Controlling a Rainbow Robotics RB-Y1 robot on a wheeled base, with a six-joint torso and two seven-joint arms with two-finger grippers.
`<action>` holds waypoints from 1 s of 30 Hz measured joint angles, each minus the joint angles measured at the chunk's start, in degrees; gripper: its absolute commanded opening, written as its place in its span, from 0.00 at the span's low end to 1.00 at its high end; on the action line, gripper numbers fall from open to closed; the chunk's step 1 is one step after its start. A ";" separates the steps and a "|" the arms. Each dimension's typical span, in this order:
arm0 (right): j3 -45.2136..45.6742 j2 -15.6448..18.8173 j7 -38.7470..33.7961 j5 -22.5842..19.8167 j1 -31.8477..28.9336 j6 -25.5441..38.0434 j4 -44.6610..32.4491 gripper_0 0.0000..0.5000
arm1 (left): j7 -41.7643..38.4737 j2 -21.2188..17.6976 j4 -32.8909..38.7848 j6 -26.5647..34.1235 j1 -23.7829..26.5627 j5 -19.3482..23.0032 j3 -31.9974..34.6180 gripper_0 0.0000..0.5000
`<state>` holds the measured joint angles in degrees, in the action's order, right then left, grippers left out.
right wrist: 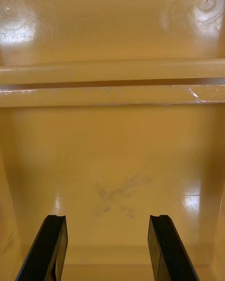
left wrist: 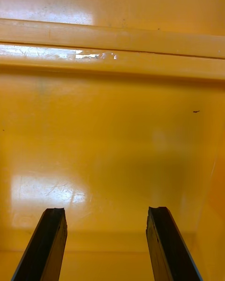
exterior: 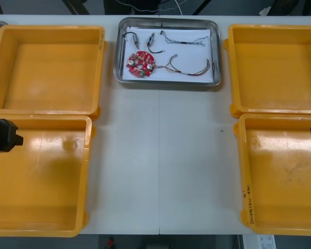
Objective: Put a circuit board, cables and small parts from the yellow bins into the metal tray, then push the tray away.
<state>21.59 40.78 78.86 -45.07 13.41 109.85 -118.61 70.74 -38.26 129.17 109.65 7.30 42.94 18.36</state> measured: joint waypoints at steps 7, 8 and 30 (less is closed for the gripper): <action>0.01 0.00 0.00 0.00 0.00 0.00 0.01 1.00 | 0.00 0.00 0.00 0.00 0.00 0.00 0.00 1.00; 0.01 0.00 0.00 0.00 0.00 0.00 0.01 1.00 | 0.00 0.00 0.00 0.00 0.00 0.00 0.00 1.00; 0.09 0.00 0.00 0.00 0.00 0.00 0.02 1.00 | 0.00 0.00 0.00 0.00 0.00 0.00 0.00 1.00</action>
<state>21.67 40.78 78.86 -45.08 13.41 109.85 -118.59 70.74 -38.26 129.17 109.65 7.30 42.95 18.36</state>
